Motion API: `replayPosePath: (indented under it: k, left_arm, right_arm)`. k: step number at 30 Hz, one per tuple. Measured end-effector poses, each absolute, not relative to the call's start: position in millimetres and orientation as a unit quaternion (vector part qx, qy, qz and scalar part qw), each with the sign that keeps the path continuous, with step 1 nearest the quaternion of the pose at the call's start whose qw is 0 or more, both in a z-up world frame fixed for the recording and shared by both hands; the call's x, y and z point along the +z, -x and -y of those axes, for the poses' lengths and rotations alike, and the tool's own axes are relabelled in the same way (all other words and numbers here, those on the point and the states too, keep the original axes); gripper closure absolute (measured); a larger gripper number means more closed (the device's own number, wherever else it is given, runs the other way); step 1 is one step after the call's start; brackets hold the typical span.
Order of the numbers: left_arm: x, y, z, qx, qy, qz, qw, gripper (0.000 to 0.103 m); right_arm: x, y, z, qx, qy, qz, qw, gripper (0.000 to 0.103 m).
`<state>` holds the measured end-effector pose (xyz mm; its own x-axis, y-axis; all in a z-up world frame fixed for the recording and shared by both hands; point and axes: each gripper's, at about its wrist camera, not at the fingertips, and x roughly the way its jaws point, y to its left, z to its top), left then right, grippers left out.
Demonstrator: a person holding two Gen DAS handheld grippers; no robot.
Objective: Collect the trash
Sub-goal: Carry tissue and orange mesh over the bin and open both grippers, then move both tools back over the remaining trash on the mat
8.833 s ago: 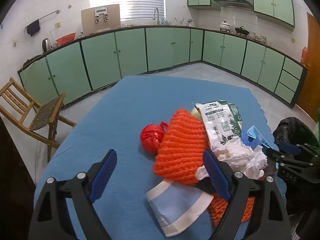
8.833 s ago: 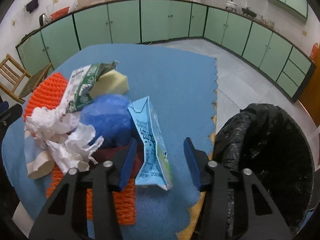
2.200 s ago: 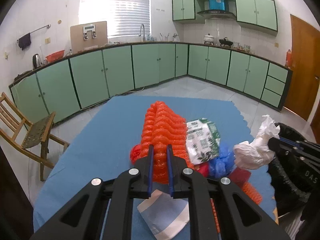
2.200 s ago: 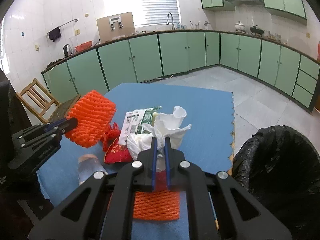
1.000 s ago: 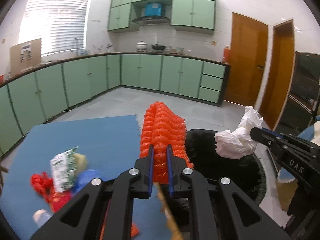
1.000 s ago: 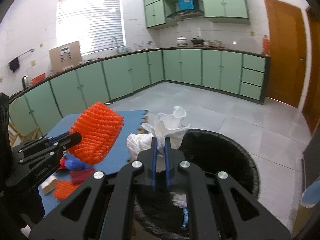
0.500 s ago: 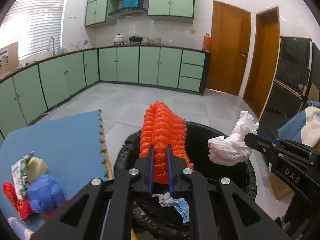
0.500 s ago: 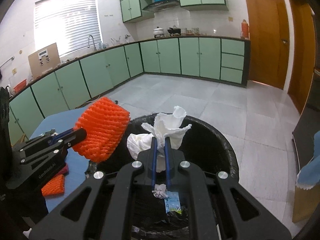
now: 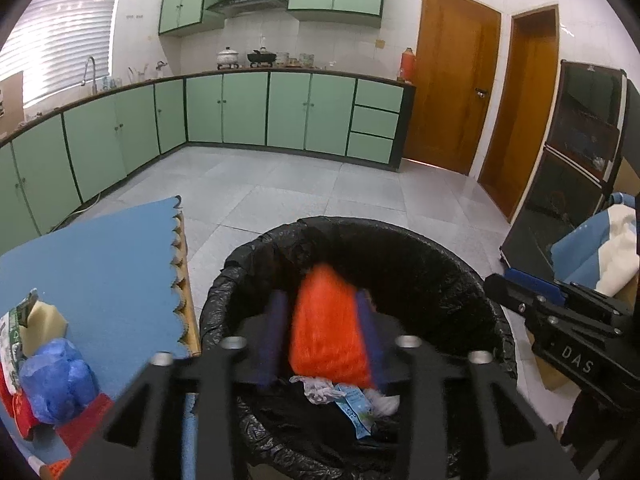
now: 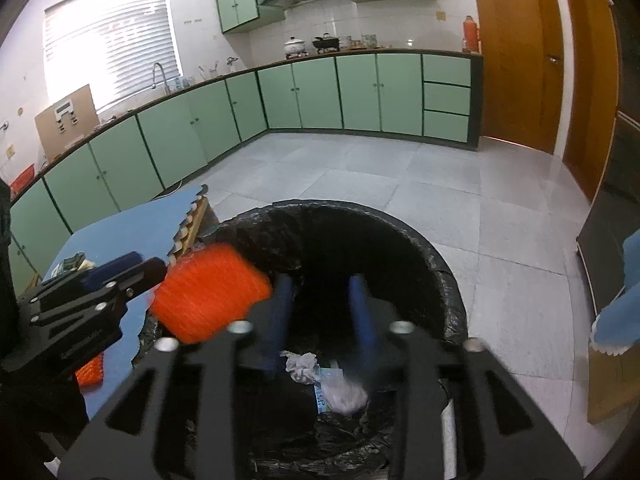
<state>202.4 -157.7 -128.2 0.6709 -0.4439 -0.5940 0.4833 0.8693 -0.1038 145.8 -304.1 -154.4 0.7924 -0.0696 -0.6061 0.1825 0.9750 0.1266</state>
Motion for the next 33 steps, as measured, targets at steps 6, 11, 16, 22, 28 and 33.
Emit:
replayPosePath:
  k: [6, 11, 16, 22, 28, 33]
  left_arm:
    - [-121, -199, 142, -0.234, -0.025, -0.306, 0.923, 0.049]
    - [-108, -193, 114, -0.203, -0.026, -0.282, 0.938, 0.042]
    - [-99, -184, 73, -0.159, -0.022, -0.267, 0.95, 0.039]
    - [-89, -174, 11, -0.09, -0.022, -0.254, 0.963, 0.038]
    - [-89, -164, -52, -0.022, -0.017, -0.254, 0.967, 0.038]
    - [-95, -158, -93, 0.019, -0.009, -0.26, 0.965, 0.038]
  right_arm:
    - [-147, -138, 300, -0.091, -0.081, -0.293, 0.948, 0.022]
    - [-138, -137, 290, -0.088, -0.074, -0.283, 0.952, 0.013]
    - [-134, -141, 272, -0.068, -0.071, -0.284, 0.954, 0.012]
    - [-128, -151, 235, -0.029, -0.06, -0.282, 0.957, 0.012]
    - [-122, -166, 181, 0.023, -0.038, -0.279, 0.959, 0.012]
    - [-119, -182, 132, 0.071, -0.023, -0.277, 0.958, 0.012]
